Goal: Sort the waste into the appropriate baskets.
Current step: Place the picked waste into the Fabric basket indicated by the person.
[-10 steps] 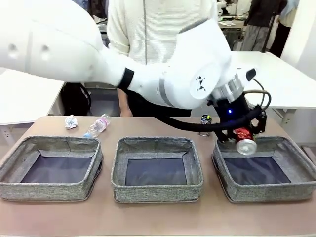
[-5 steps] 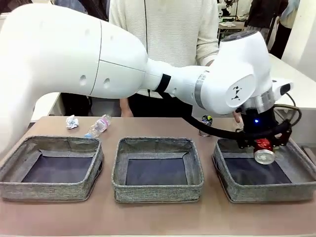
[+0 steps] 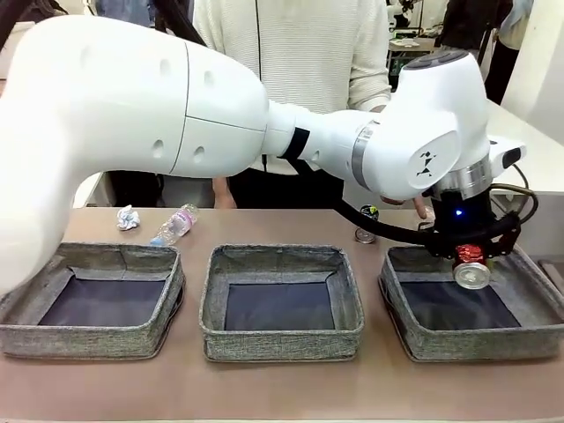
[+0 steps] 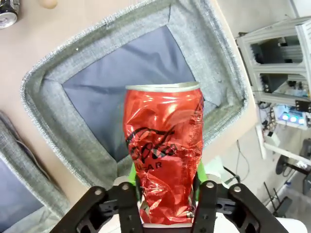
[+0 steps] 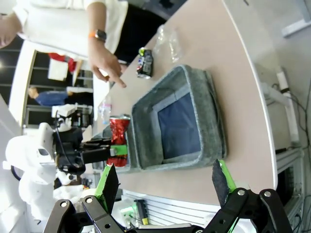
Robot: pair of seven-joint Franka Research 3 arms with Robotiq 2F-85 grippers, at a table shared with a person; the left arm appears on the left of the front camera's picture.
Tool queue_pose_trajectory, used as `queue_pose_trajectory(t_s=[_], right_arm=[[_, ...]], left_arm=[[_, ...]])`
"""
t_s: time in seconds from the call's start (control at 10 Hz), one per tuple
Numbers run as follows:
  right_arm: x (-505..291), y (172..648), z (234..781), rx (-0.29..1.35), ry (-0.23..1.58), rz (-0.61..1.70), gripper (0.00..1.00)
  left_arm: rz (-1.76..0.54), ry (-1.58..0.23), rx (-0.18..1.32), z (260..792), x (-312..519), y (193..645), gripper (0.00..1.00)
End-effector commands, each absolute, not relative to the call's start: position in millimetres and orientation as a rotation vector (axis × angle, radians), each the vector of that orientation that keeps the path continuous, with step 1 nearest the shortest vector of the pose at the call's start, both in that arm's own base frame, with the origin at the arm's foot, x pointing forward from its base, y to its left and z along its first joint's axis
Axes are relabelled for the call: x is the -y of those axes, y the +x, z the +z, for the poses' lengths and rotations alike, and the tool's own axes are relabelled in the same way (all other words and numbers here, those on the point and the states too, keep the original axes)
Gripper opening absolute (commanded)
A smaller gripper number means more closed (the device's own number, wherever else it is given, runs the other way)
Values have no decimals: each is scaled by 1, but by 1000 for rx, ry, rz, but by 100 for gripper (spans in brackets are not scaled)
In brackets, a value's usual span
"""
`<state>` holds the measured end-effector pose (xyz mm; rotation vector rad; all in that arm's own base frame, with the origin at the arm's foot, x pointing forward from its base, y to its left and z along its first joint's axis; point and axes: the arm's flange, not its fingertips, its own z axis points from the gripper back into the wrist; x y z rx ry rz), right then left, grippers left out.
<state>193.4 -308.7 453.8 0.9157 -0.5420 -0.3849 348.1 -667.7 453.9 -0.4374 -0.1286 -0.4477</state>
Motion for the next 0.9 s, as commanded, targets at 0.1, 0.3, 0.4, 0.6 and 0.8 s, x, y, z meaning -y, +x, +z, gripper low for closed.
queue_pose_trajectory(t_s=[0.1,0.3,0.4,0.6,0.8], right_arm=[[307,193,457,535,910,-405,100],[307,193,457,535,910,-405,100],[307,193,457,535,910,-405,100],[307,193,457,535,910,-405,100],[303,202,458,553,904,-445,100]], left_arm=[[-426,-413,173,464,668,347,100],[-419,-425,175,468,663,347,100],[-419,-426,177,470,661,347,100],[-427,-402,169,477,653,343,100],[-469,-337,140,505,619,330,100]])
